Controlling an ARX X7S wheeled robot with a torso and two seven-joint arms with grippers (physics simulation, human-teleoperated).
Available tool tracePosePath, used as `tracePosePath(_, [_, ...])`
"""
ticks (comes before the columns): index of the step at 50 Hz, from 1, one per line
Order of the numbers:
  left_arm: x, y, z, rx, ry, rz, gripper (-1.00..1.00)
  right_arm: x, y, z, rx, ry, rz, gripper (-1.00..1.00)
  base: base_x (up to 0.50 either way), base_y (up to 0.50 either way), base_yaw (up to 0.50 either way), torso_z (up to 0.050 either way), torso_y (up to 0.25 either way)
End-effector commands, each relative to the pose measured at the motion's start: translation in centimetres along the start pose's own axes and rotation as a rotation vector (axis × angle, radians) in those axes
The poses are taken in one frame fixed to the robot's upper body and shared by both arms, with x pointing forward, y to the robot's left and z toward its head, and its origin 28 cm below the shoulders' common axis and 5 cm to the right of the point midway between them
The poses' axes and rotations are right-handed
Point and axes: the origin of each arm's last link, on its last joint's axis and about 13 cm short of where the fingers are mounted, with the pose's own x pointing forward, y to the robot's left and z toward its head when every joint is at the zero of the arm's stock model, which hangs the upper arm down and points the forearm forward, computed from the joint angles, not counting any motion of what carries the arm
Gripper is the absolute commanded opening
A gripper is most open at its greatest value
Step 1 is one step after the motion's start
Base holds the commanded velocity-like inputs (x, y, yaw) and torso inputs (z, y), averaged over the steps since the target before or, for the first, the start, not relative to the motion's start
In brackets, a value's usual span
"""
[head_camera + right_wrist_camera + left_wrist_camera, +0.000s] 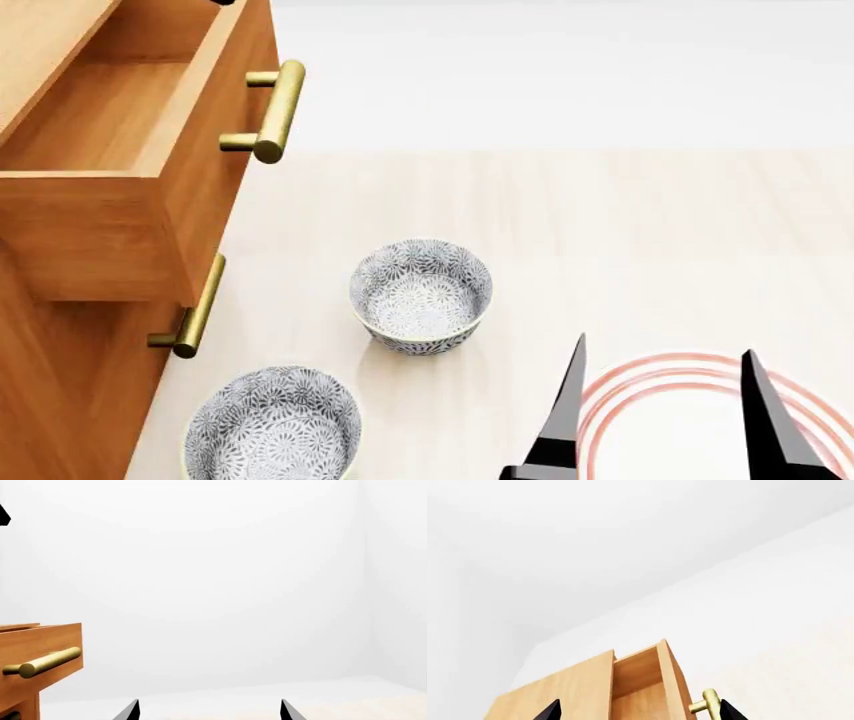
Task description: Open the top drawer of the cabinet.
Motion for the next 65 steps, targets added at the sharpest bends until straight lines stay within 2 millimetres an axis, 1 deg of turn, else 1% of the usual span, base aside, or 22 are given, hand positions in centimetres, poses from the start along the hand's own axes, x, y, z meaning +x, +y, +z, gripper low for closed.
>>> tracePosePath(1, [-1.1,1.1,3.0,-0.157,0.175,-0.139,1.0,0.2,0.0,-0.1,0.001,-0.01,0.005,1.0,0.0,0.0,0.0,0.0,0.0])
tracePosePath(3, [-1.3,1.3,3.2,-0.151,0.229,-0.173,1.0,0.2,-0.1,-0.2,0.001,-0.01,0.004,1.0,0.0,0.0,0.0,0.0,0.0])
tracePosePath(4, [-1.5,1.4,3.6,-0.172,0.242,-0.187,1.0,0.2,-0.1,-0.2,0.001,-0.011,0.004,1.0,0.0,0.0,0.0,0.0,0.0])
tracePosePath(9, [-1.9,1.7,4.7,-0.215,0.271,-0.231,1.0,0.2,0.0,-0.3,0.003,-0.01,0.006,1.0,0.0,0.0,0.0,0.0,0.0])
tracePosePath(10, [-2.2,1.7,5.2,-0.216,0.271,-0.242,1.0,0.2,0.0,-0.2,0.003,-0.01,0.006,1.0,0.0,0.0,0.0,0.0,0.0])
tracePosePath(12, [-2.1,1.7,5.3,-0.218,0.27,-0.242,1.0,0.2,0.0,-0.2,0.004,-0.01,0.006,1.0,0.0,0.0,0.0,0.0,0.0])
tracePosePath(13, [-2.1,1.6,5.4,-0.26,0.296,-0.279,1.0,0.3,0.0,-0.3,0.004,-0.01,0.007,1.0,0.0,0.0,0.0,0.0,0.0])
tracePosePath(15, [-2.1,1.5,5.6,-0.286,0.312,-0.299,1.0,0.3,0.0,-0.3,0.004,-0.009,0.008,1.0,0.0,0.0,0.0,0.0,0.0])
tracePosePath(20, [-1.9,1.3,5.8,-0.313,0.34,-0.297,1.0,0.3,0.0,-0.3,0.004,-0.009,0.007,1.0,0.0,0.0,0.0,0.0,0.0])
tracePosePath(22, [-1.9,1.4,6.1,-0.359,0.352,-0.32,1.0,0.3,0.0,-0.3,0.003,-0.009,0.006,1.0,0.0,0.0,0.0,0.0,0.0])
tracePosePath(25, [-1.8,1.4,5.9,-0.334,0.356,-0.298,1.0,0.3,0.0,-0.2,0.003,-0.011,0.007,1.0,0.0,0.0,0.0,0.0,0.0])
tracePosePath(31, [-1.5,1.2,5.7,-0.372,0.392,-0.33,1.0,0.2,0.0,-0.2,0.002,-0.011,0.008,1.0,0.0,0.0,0.0,0.0,0.0])
tracePosePath(40, [-0.7,1.2,5.6,-0.438,0.399,-0.321,1.0,0.2,0.0,-0.3,0.003,-0.009,0.007,1.0,0.0,0.0,0.0,0.0,0.0])
tracePosePath(50, [1.3,0.1,3.9,-0.461,0.431,-0.31,1.0,0.2,-0.2,-0.3,0.004,-0.01,0.005,1.0,0.0,0.0,0.0,0.0,0.0])
tracePosePath(57, [1.6,0.0,3.7,-0.498,0.446,-0.305,1.0,0.3,-0.1,-0.3,0.007,-0.008,0.002,1.0,0.0,0.0,0.0,0.0,0.0])
tracePosePath(61, [1.8,-0.2,3.5,-0.491,0.459,-0.299,1.0,0.3,-0.1,-0.3,0.006,-0.008,0.003,1.0,0.0,0.0,0.0,0.0,0.0])
tracePosePath(65, [2.2,-0.3,2.9,-0.481,0.49,-0.28,1.0,0.3,-0.1,-0.3,0.006,-0.007,0.003,1.0,0.0,0.0,0.0,0.0,0.0])
